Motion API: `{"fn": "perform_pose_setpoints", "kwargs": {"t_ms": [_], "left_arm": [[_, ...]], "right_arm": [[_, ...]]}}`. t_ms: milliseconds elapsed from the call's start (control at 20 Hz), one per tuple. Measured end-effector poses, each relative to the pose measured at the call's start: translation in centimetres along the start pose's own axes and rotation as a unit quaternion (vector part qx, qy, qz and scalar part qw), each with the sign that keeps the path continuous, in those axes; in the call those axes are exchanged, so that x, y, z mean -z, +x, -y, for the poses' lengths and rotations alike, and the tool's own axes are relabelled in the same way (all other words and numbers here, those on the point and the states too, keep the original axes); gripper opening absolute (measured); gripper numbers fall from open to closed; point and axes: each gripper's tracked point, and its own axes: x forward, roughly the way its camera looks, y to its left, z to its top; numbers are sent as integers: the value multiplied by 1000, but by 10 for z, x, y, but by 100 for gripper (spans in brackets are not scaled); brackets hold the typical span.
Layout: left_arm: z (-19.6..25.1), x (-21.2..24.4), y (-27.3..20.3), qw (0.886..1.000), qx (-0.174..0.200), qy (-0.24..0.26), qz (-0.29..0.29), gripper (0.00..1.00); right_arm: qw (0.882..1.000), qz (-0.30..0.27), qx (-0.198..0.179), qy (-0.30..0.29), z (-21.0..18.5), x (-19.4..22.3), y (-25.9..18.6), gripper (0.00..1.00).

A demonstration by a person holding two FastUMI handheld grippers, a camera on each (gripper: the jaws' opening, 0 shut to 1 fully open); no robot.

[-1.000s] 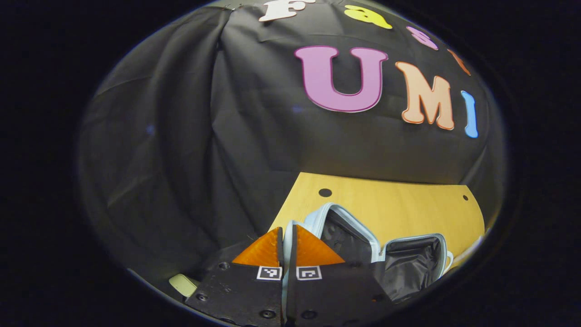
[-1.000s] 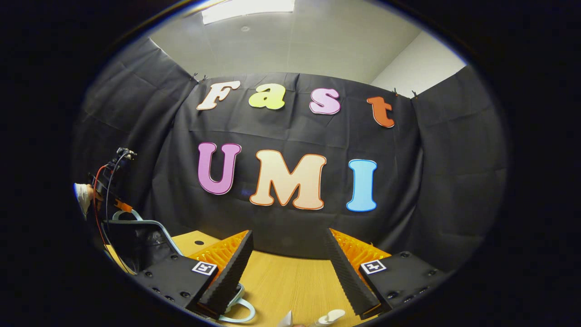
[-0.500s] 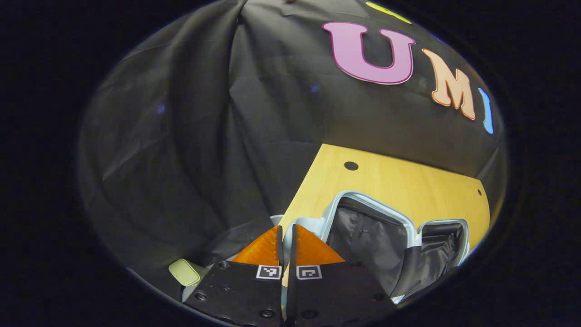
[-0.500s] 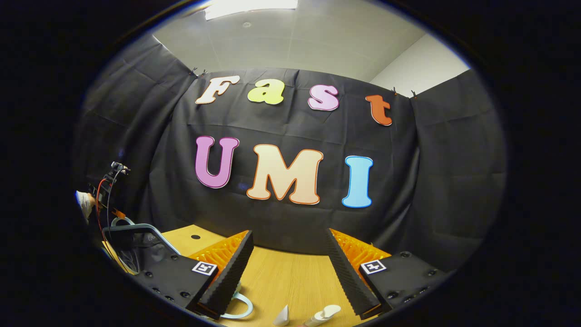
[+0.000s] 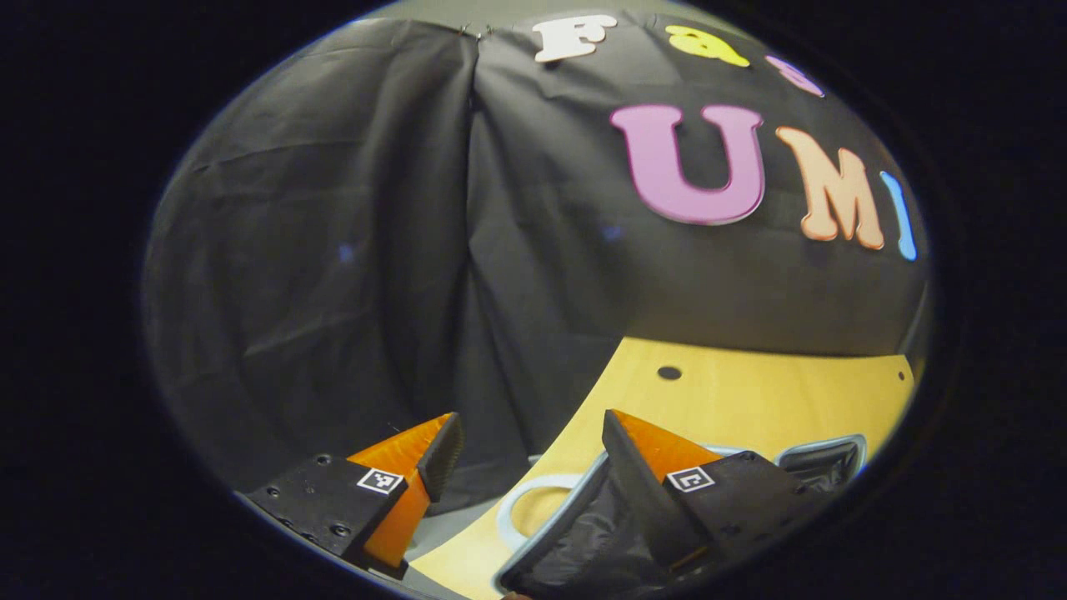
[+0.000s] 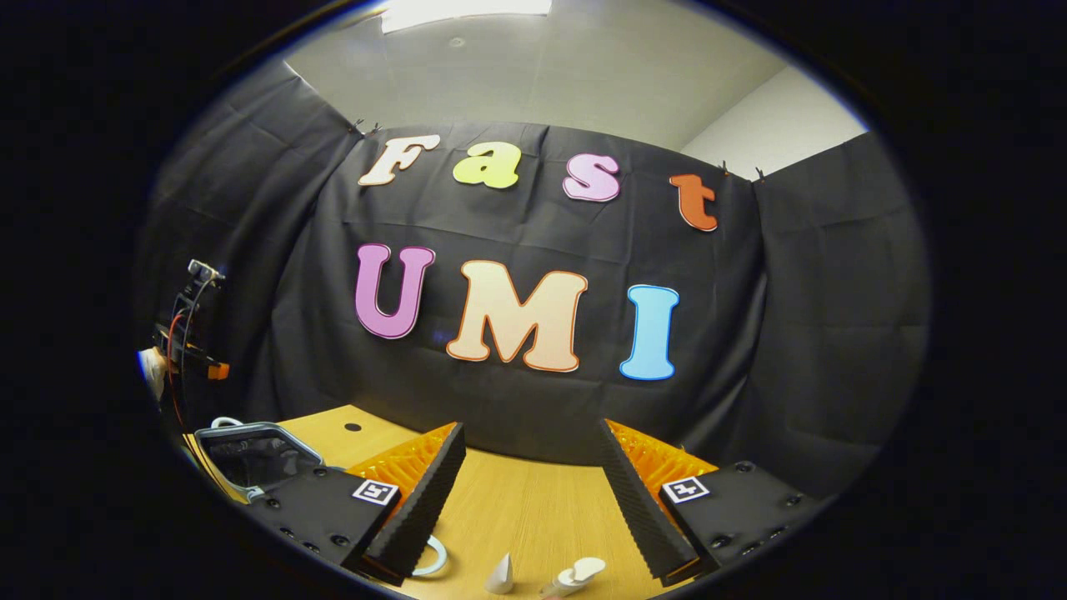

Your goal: First open the suitcase, pack the skin care products into it, and then close the suitcase.

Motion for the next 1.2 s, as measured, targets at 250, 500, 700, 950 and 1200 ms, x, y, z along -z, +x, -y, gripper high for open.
{"fn": "perform_pose_setpoints", "kwargs": {"t_ms": [250,500,700,950,1200], "left_arm": [[68,-69,-81,997,48,-16,62,98],[159,-99,-131,989,109,-15,102,99],[227,-97,-169,983,154,1,102,98],[311,-75,-210,974,211,9,85,98],[380,-44,-247,965,254,10,63,98]], "right_arm": [[1000,8,5,8,30,1,0,100],[999,22,27,27,74,2,-9,98],[999,21,32,36,108,7,-20,99],[998,12,28,48,143,20,-35,100],[999,4,16,48,170,30,-48,99]]}}
